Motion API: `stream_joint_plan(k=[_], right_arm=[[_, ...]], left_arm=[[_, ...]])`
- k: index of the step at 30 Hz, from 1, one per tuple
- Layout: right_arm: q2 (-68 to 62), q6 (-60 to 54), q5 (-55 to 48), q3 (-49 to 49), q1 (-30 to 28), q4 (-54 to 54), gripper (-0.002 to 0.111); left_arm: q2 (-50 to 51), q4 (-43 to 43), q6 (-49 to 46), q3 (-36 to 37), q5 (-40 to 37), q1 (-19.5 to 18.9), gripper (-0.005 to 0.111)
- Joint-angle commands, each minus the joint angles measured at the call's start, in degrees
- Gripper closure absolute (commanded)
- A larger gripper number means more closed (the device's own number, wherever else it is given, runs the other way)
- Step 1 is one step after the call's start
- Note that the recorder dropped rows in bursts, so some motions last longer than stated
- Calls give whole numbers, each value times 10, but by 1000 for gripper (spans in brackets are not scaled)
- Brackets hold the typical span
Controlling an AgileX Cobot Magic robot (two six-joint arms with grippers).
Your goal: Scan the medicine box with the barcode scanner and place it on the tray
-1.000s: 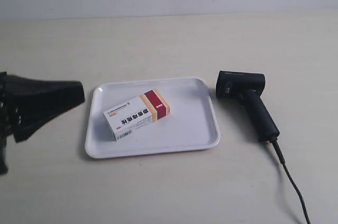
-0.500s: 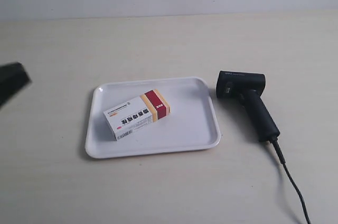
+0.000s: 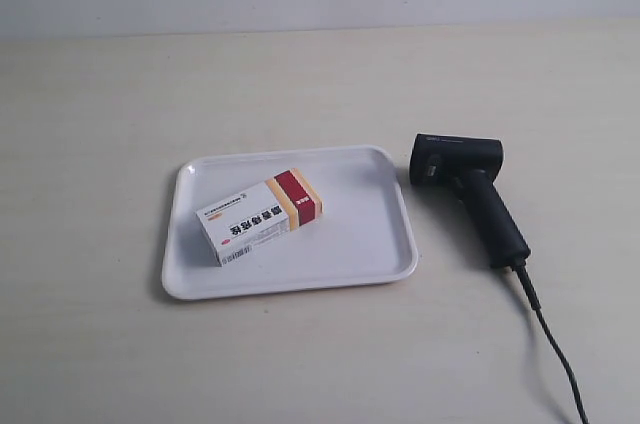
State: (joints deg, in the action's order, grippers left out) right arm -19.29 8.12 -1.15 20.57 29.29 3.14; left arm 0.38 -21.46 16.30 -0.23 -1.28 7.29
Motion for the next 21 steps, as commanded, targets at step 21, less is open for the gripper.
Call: stream_joint_plan(k=[21], right_arm=[[1,-2,5,-1,0,-3,107]], left_arm=[[-4,188,-163,2,-125,-66,105]])
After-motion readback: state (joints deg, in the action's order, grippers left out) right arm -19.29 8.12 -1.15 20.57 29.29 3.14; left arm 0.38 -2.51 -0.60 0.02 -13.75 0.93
